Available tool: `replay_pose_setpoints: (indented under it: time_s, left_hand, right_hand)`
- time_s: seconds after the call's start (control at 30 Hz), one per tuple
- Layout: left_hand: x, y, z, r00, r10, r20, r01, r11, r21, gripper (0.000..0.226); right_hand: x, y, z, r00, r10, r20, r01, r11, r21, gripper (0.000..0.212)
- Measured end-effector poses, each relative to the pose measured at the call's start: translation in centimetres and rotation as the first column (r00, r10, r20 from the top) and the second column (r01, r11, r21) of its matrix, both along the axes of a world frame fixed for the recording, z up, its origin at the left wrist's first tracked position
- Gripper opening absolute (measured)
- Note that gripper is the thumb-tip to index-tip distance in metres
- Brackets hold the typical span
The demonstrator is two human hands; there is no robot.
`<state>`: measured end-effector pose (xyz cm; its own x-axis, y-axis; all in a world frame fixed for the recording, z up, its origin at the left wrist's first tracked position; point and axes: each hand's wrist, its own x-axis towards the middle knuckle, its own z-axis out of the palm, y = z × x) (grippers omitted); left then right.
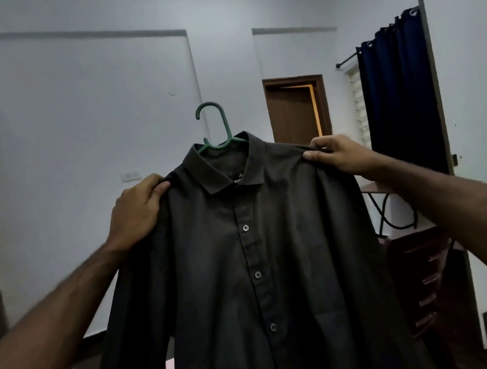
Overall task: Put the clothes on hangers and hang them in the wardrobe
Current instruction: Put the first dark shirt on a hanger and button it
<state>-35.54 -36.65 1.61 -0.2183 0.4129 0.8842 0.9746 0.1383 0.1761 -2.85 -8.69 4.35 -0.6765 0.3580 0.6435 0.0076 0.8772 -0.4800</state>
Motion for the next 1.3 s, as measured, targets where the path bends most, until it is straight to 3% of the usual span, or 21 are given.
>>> replay_pose_setpoints:
  time_s: [0.13, 0.43, 0.57, 0.73, 0.83, 1.0, 1.1, 1.3]
  left_hand:
    - [2.3, 7.6, 5.9, 0.988, -0.151, 0.021, 0.148, 0.985, 0.085, 0.020]
    - [14.7, 23.0, 26.2, 0.943, -0.291, 0.162, 0.286, 0.957, 0.056, 0.024]
    - [18.8, 29.0, 35.0, 0.923, -0.354, 0.154, 0.351, 0.935, 0.048, 0.019]
    - [22.3, 34.0, 44.3, 0.869, -0.481, 0.116, 0.480, 0.876, 0.038, 0.017]
    - [24.5, 36.3, 47.2, 0.810, -0.578, 0.098, 0.578, 0.815, 0.039, 0.020]
    - [26.7, 40.1, 48.9, 0.764, -0.645, 0.030, 0.645, 0.760, -0.082, 0.035]
    - [28.1, 43.0, 49.4, 0.789, -0.615, 0.018, 0.615, 0.787, -0.055, 0.038]
    - [31.9, 50.5, 50.4, 0.728, -0.683, 0.052, 0.682, 0.730, 0.045, 0.029]
  right_hand:
    - [2.0, 7.3, 3.5, 0.993, 0.010, -0.117, -0.024, 0.993, -0.119, 0.022]
    - [16.7, 20.4, 24.1, 0.996, -0.003, -0.084, -0.013, 0.982, -0.186, 0.033]
    - [22.3, 23.8, 33.2, 0.992, -0.080, -0.096, 0.057, 0.975, -0.214, 0.038]
    - [28.5, 24.5, 42.2, 0.975, -0.170, -0.144, 0.132, 0.961, -0.244, 0.022]
    - [32.1, 24.6, 45.6, 0.961, -0.238, -0.142, 0.206, 0.956, -0.207, 0.026]
    - [36.2, 25.3, 48.2, 0.935, -0.327, -0.133, 0.310, 0.941, -0.135, 0.023]
    - [37.9, 26.0, 49.1, 0.920, -0.371, -0.127, 0.360, 0.928, -0.098, 0.023]
    - [41.4, 30.4, 50.1, 0.849, -0.512, -0.133, 0.504, 0.859, -0.092, 0.033]
